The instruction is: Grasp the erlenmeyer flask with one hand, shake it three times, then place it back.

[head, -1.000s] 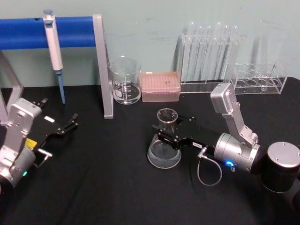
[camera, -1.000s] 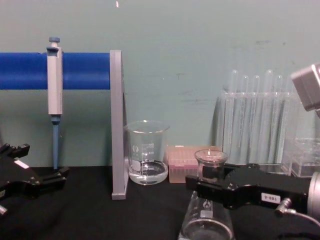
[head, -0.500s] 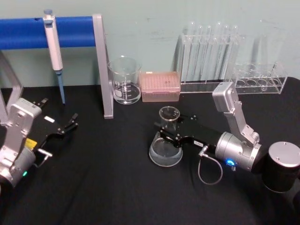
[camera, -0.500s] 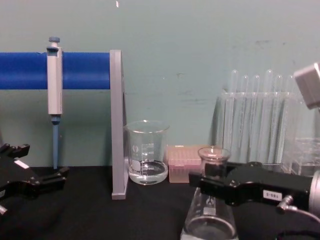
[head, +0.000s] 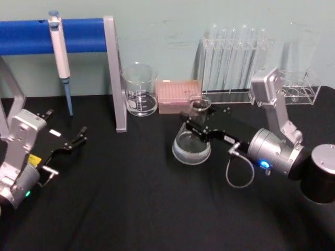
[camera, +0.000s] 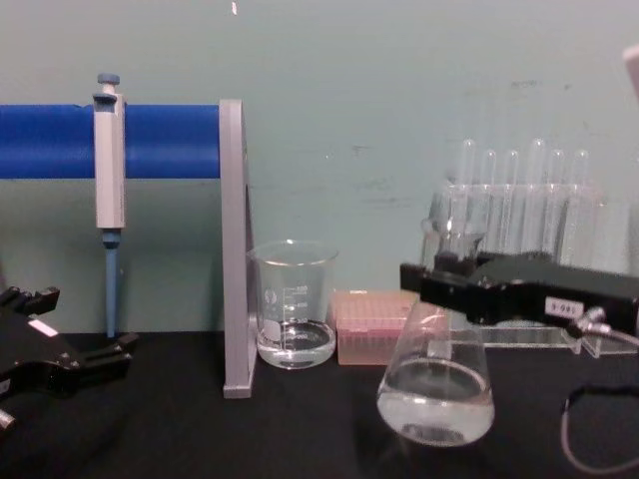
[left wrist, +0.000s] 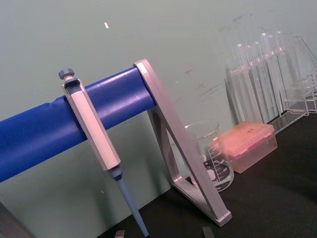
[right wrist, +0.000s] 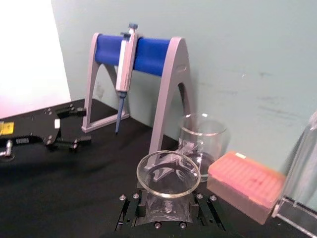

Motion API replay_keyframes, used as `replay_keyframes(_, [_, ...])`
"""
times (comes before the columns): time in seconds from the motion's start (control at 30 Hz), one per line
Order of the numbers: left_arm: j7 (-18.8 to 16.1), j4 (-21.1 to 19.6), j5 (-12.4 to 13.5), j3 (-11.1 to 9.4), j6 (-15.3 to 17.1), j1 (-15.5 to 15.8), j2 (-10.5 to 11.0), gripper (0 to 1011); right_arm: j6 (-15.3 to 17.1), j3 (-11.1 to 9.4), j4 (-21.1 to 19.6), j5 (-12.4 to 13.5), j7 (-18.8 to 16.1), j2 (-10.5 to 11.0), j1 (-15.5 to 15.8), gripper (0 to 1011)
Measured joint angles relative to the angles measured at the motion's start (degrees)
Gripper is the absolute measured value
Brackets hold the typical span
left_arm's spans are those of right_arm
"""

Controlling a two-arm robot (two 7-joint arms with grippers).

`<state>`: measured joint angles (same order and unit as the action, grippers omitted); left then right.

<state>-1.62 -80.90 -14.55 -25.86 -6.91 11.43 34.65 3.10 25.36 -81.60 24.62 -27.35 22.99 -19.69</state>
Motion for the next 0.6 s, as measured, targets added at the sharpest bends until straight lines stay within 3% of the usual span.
replay_keyframes(0.23, [0.0, 0.0, 0.0, 0.0, 0.0, 0.0, 0.0, 1001, 3.9, -1.9, -5.1, 0.4, 2.9, 1.2, 0.7, 451])
replay_keyframes(0.6, [0.0, 0.0, 0.0, 0.0, 0.0, 0.0, 0.0, 1001, 6.1, -3.3, -9.0, 0.8, 4.5, 2.4, 1.0, 451])
